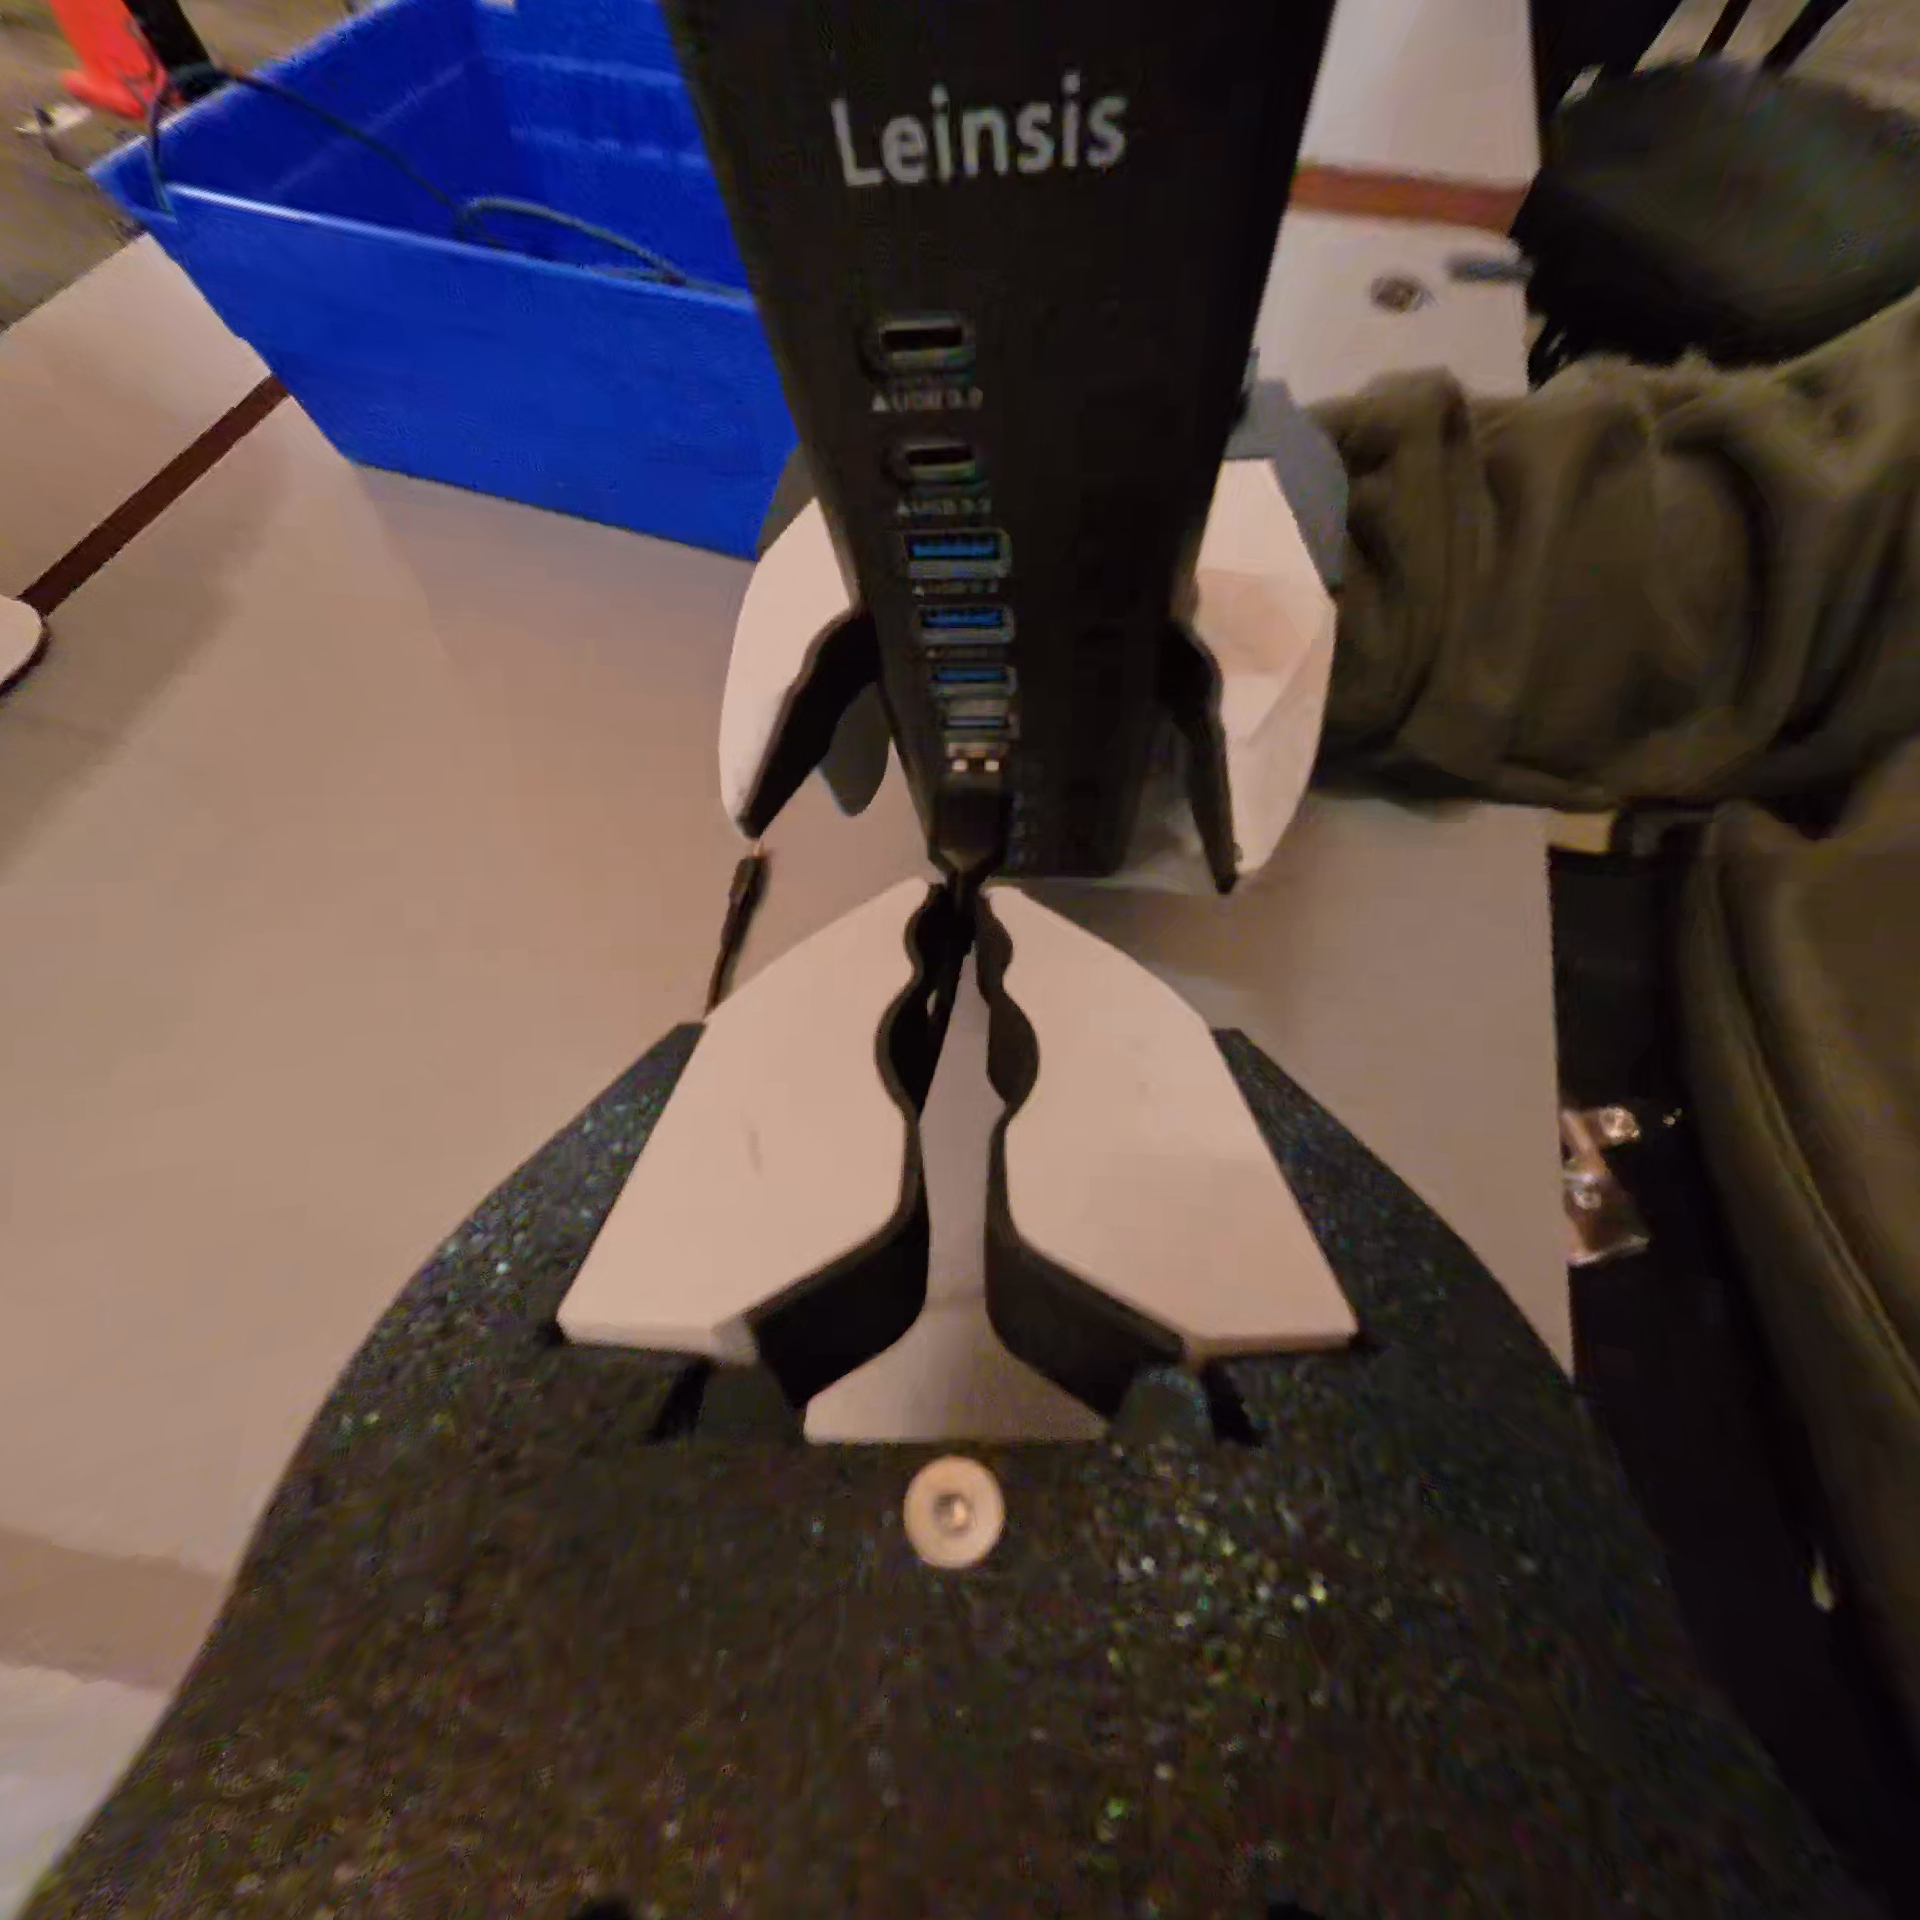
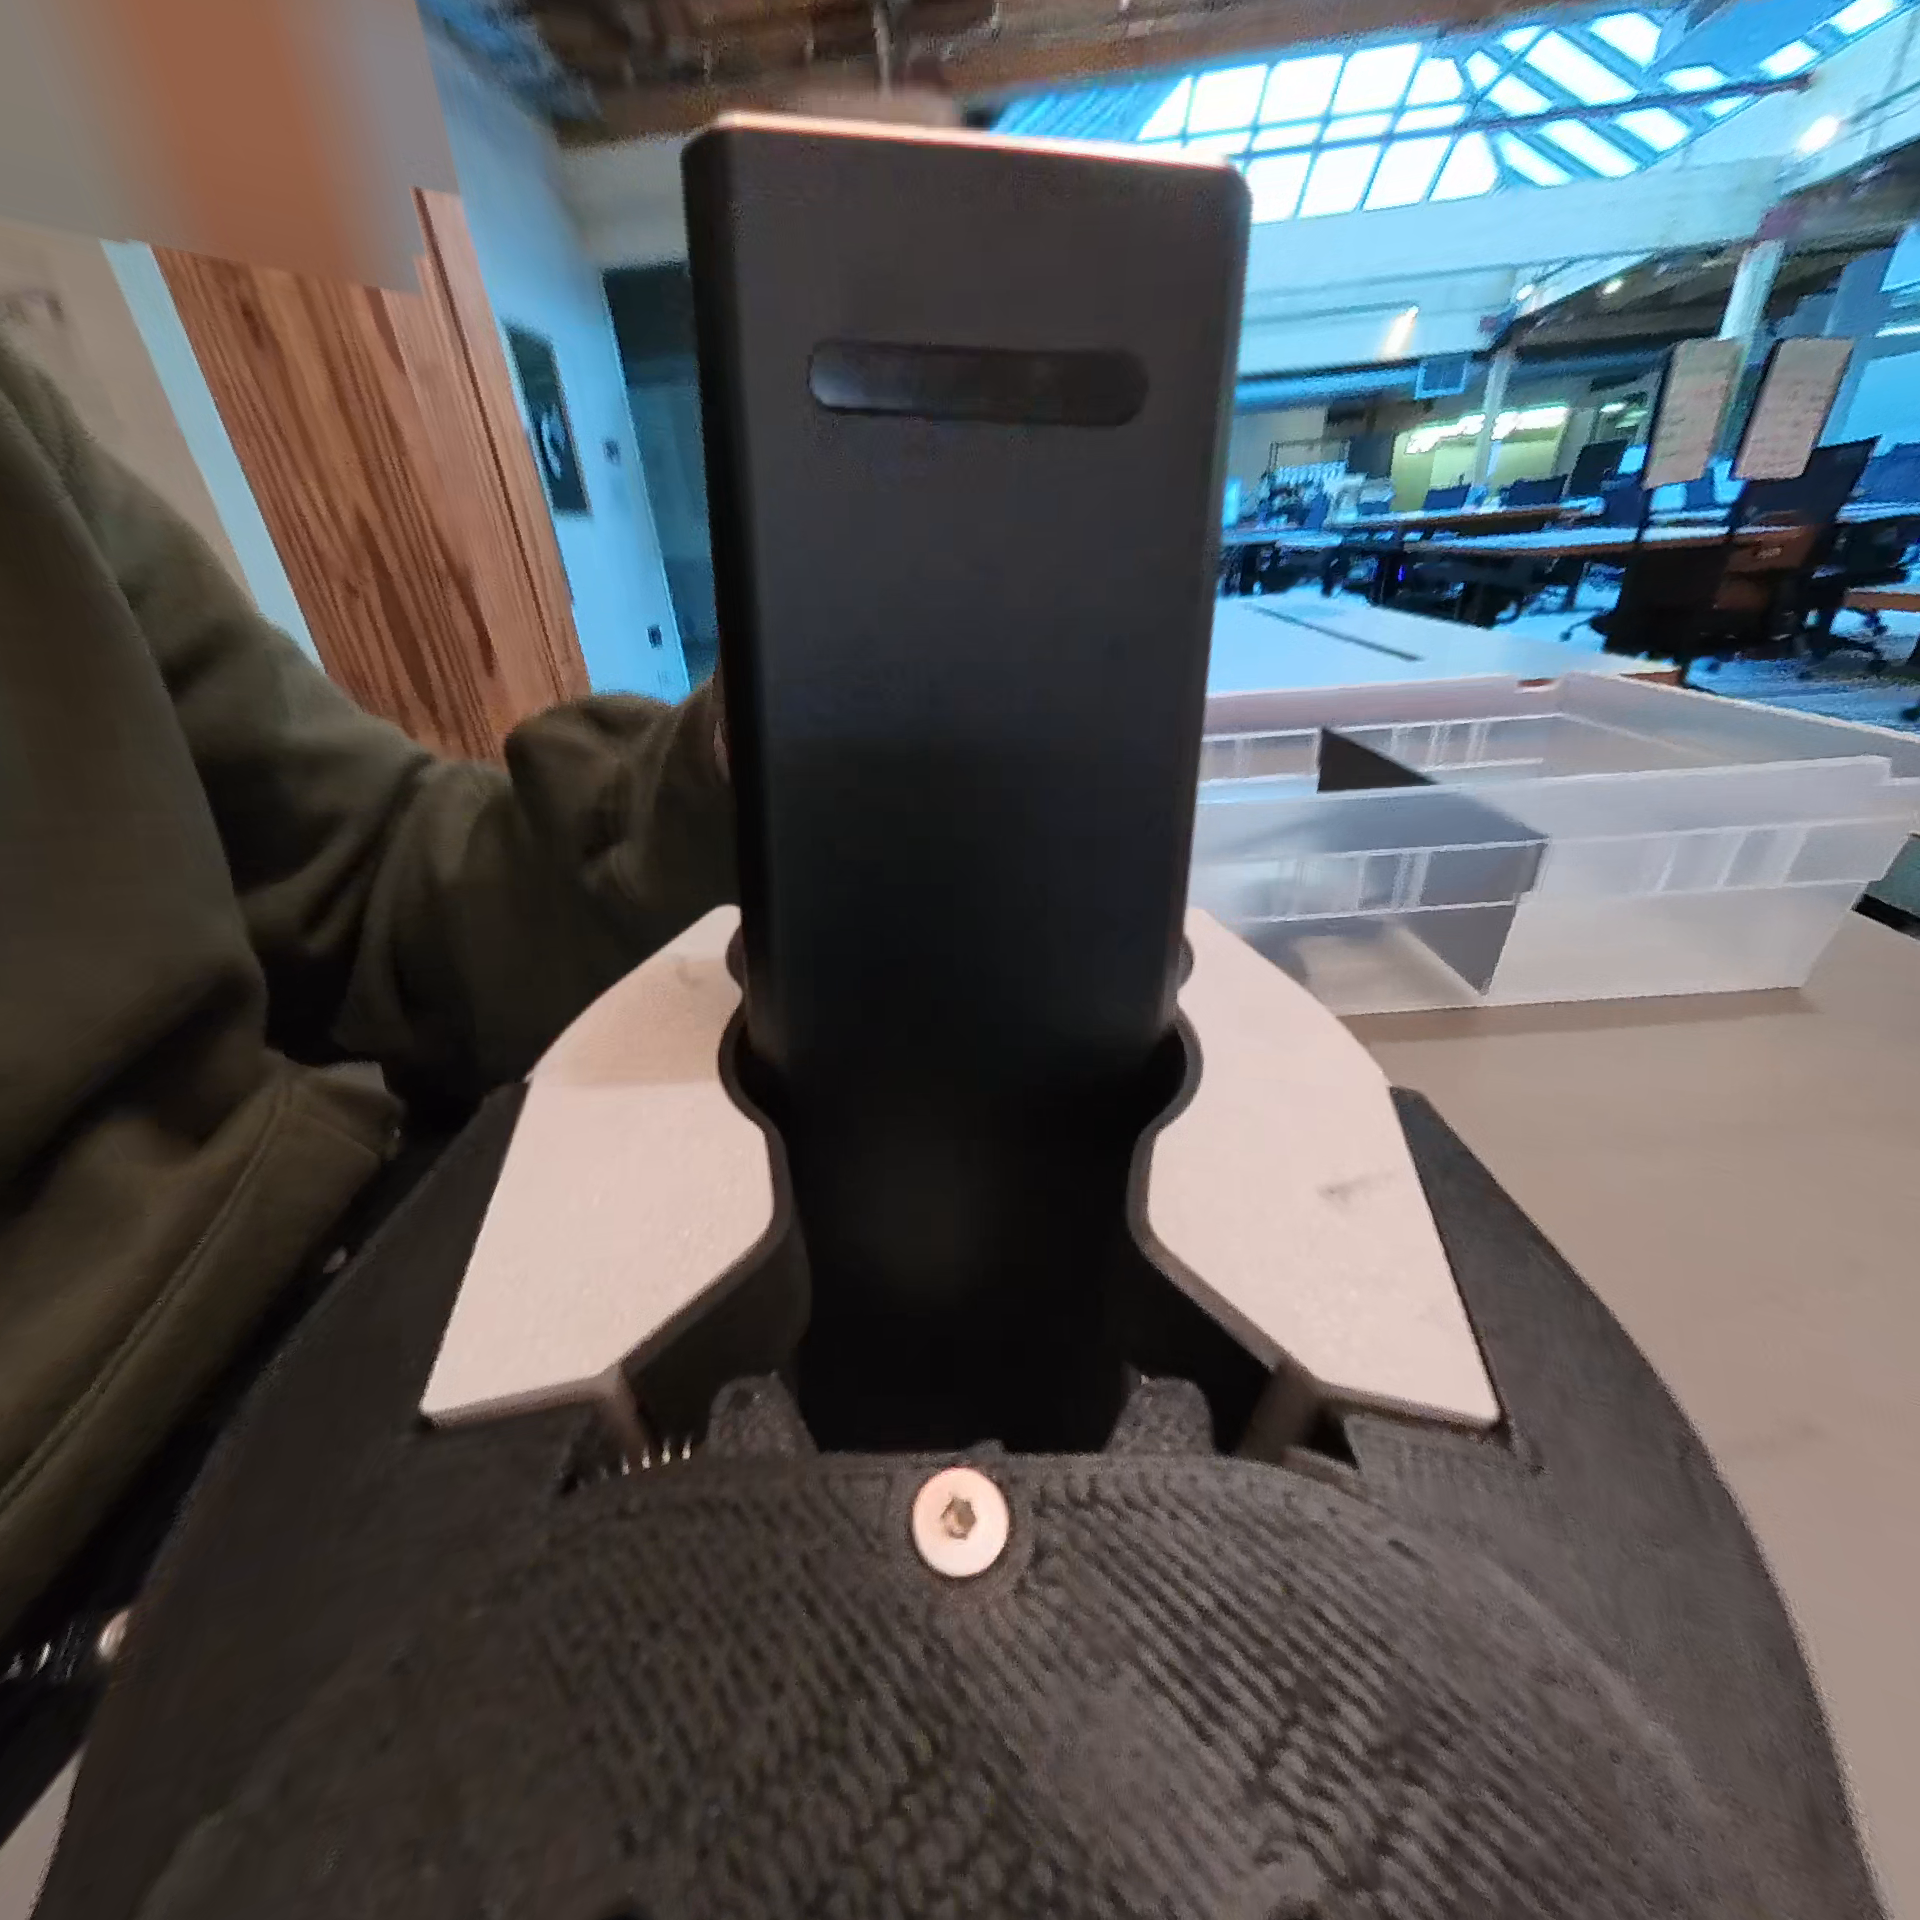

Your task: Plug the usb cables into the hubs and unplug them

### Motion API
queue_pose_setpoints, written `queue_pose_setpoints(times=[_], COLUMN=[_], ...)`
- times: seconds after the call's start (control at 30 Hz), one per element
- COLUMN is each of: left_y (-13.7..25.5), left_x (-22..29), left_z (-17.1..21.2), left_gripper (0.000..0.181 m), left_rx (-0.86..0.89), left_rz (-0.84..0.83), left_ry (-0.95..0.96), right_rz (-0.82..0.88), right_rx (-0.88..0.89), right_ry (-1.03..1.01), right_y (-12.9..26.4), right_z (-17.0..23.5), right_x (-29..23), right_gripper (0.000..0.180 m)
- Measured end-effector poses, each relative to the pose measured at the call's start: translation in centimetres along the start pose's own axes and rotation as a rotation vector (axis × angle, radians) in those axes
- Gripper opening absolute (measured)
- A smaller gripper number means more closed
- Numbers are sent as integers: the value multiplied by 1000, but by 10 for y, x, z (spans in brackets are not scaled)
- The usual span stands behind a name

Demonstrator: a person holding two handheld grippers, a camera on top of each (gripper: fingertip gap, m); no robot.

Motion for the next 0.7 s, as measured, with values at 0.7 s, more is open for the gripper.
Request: queue_pose_setpoints(times=[0.7], left_y=[-10], left_x=[-2], left_z=[-5], left_gripper=[5], left_rx=[158], left_rz=[51], left_ry=[79], right_rz=[0], right_rx=[109], right_ry=[-17], right_y=[8], right_z=[-9], right_x=[3], right_gripper=[72])
Point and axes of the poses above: each gripper's, where its closed fingertips meet, y back along the fingers, z out of its underside, x = y × z across the jaws, the point moved 3 cm from there along y, back along the fingers, and after that the axes turned 2 degrees about -z, right-handed, at the moved point
